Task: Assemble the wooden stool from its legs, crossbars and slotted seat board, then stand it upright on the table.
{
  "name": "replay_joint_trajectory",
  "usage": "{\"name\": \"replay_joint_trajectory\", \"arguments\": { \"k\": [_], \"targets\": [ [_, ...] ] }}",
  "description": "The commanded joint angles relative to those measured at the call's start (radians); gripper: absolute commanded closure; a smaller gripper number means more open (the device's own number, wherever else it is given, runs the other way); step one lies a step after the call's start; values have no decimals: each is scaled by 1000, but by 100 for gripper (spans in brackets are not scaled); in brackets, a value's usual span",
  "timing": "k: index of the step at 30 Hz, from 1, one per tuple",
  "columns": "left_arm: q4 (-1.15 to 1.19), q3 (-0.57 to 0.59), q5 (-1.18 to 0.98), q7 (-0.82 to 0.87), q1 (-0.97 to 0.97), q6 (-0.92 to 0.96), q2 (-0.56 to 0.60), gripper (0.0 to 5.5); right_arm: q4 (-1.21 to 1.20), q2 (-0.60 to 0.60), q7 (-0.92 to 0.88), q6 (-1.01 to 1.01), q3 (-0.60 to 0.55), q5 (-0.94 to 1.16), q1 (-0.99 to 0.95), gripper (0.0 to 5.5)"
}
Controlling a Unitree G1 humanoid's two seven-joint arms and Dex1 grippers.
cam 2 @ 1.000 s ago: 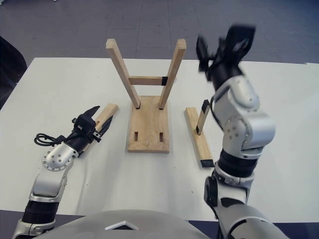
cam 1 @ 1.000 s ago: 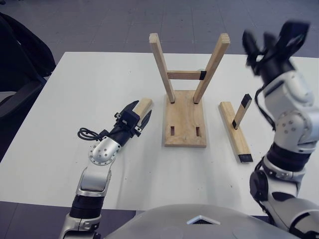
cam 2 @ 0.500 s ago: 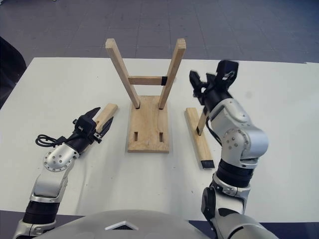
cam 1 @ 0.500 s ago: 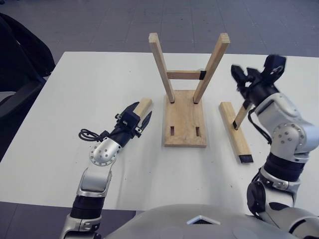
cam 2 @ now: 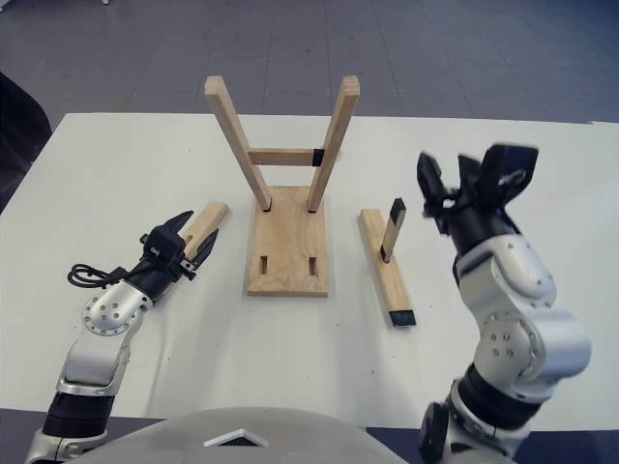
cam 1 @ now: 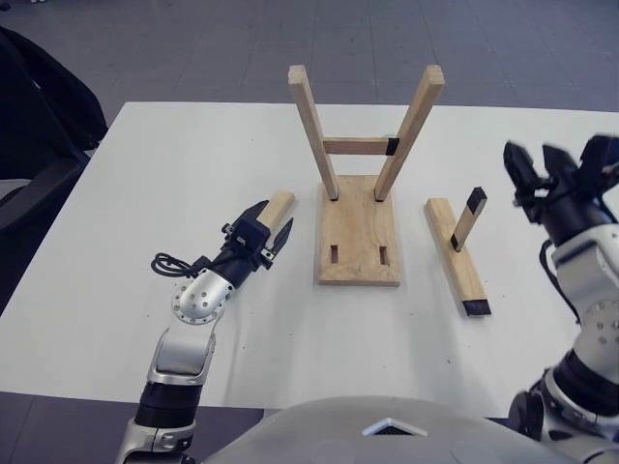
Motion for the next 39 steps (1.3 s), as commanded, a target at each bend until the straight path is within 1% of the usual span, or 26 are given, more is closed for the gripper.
{"name": "replay_joint_trajectory", "arguments": {
  "k": [1,3,5,7,13,22,28,32,34,37,39],
  "targets": [
    [1,14,-4,-13,5,1,18,281,-32,-18,77,-67,-5,-28,222,253],
    [-3,15,-3,-12,16,-1,19,281,-9,-15,154,-150,20,-56,385,253],
    [-1,13,-3,-11,21,-2,18,281,36,-35,236,-246,74,-108,525,253],
    [0,12,-1,-10,26,-5,17,281,54,-59,292,-305,122,-138,575,253],
    [14,3,3,-10,14,-9,13,281,113,-77,308,-334,180,-176,527,253],
    [20,-2,2,-7,8,-11,11,281,180,-109,258,-256,291,-277,456,253],
    [17,2,0,-8,11,-13,13,281,179,-99,231,-197,303,-294,452,253],
    [19,1,1,-6,5,-13,12,281,184,-79,178,-175,285,-315,423,324],
    [26,0,2,-5,-4,-13,10,281,204,-78,152,-169,289,-337,407,346],
    [28,2,0,-6,-11,-13,11,281,220,-47,132,-170,276,-327,367,346],
    [23,13,-25,-11,-18,1,6,281,232,-6,116,-186,227,-286,280,346]
  ]
}}
